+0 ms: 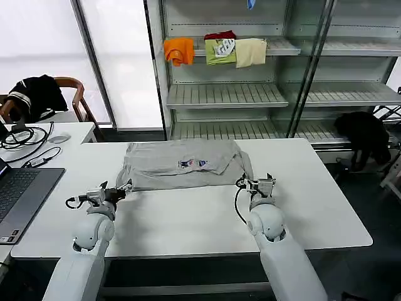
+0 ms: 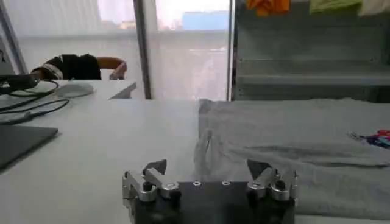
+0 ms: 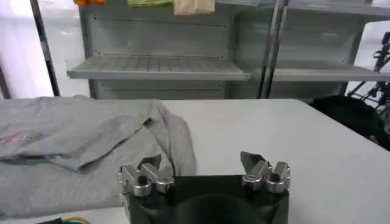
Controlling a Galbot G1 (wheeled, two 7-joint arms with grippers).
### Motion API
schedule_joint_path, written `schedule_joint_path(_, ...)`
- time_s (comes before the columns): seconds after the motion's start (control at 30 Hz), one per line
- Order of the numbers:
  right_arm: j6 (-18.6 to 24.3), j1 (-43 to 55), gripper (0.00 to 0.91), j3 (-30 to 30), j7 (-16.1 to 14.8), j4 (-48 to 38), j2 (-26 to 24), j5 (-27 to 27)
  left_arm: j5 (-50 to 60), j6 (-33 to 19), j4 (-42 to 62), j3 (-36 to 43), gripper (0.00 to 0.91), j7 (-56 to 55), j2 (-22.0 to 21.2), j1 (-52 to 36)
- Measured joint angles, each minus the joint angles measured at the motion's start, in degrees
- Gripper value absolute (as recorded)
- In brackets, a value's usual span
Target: Fold and organize the clothes.
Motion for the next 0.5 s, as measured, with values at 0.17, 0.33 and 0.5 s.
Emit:
schedule_joint_path(0.17,-0.1,0.4,0.907,-0.5,-0.1,-0.9,0.4,-0.6,-0.1,-0.1,0.5,-0.2,0.907,0.1,0.5,0.2)
schedule_joint_path(0.33,-0.2,0.6,0.907,-1.0,-0.1,-1.8,1.0,-0.6,-0.1,0.1,0.5,0.0,0.907,0.3,0.7,0.8)
schedule_joint_path(0.5,-0.2,0.6,0.433,-1.0,-0.1,-2.8,1.1,-0.6,0.4,0.2,0.5,0.2,0.564,0.4,0.5,1.1)
